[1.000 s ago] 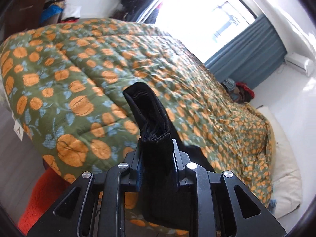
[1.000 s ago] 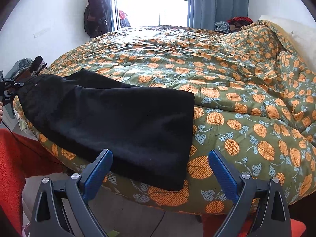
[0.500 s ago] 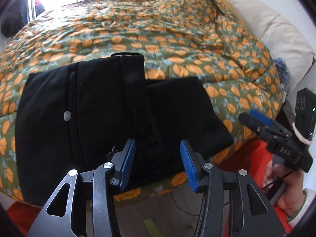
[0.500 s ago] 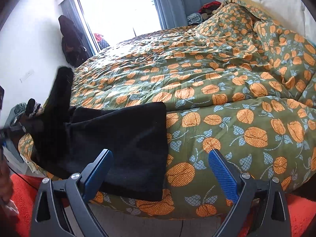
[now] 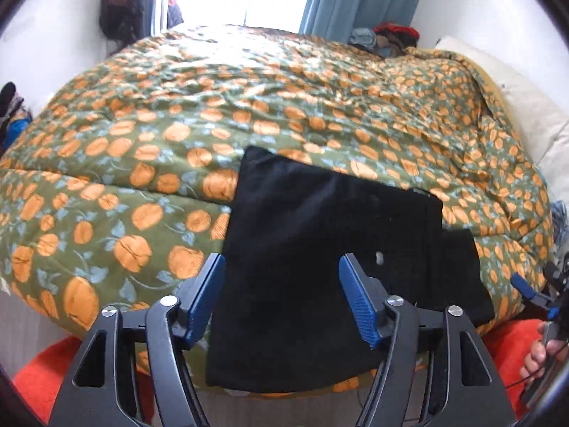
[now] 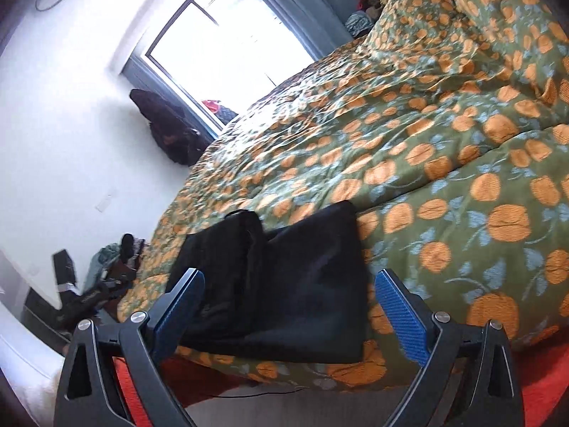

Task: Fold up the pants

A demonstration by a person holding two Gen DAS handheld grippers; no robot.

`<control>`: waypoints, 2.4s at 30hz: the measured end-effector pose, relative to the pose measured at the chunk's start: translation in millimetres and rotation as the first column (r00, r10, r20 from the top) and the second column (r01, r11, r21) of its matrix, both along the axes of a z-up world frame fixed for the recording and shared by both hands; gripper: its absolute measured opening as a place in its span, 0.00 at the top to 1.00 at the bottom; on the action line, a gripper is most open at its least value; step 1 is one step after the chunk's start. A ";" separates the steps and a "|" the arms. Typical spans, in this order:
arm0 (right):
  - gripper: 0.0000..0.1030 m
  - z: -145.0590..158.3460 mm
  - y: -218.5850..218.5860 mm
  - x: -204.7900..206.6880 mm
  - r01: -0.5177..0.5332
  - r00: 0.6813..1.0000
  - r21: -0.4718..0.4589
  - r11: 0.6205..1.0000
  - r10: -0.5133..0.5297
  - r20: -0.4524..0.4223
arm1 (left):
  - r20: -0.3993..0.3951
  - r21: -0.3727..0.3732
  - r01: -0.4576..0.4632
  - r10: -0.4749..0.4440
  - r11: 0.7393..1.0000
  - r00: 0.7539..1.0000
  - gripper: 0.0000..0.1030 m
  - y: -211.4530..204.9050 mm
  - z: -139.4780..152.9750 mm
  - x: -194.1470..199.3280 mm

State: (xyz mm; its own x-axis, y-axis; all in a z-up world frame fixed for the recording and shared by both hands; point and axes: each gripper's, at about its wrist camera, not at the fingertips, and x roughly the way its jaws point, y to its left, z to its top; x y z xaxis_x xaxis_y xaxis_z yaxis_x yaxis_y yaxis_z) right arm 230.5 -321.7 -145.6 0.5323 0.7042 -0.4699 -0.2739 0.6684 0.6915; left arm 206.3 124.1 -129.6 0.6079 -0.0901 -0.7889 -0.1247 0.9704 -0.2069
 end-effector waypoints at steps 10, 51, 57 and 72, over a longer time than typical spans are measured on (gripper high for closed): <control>0.16 -59.7 112.6 76.8 -0.330 0.882 -0.023 0.944 0.300 -0.364 | -0.099 0.030 0.223 -0.219 0.974 0.971 0.07 -82.6 -64.8 18.3; 0.83 -61.2 -2.4 67.3 -0.230 0.911 -0.076 0.970 0.187 -0.367 | 0.029 -0.055 0.086 -0.085 0.995 0.996 0.20 -37.7 -4.8 -14.1; 0.65 -56.7 -3.8 71.2 -0.217 0.920 -0.168 0.962 0.144 -0.365 | -0.039 0.059 0.166 -0.164 0.984 0.986 0.20 -71.9 -26.4 -15.0; 0.75 -43.6 78.5 109.9 -0.242 0.970 -0.500 0.831 0.188 -0.156 | -0.103 0.150 0.212 -0.198 0.966 0.975 0.18 -93.9 -41.0 -19.6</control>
State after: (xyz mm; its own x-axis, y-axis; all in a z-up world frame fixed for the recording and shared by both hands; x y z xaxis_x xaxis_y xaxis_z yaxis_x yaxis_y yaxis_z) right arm 340.4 -243.2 -189.2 0.3290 0.4399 -0.8356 -0.4024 0.8658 0.2974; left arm 186.7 30.3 -170.5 0.5180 -0.0749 -0.8521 0.0697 0.9965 -0.0453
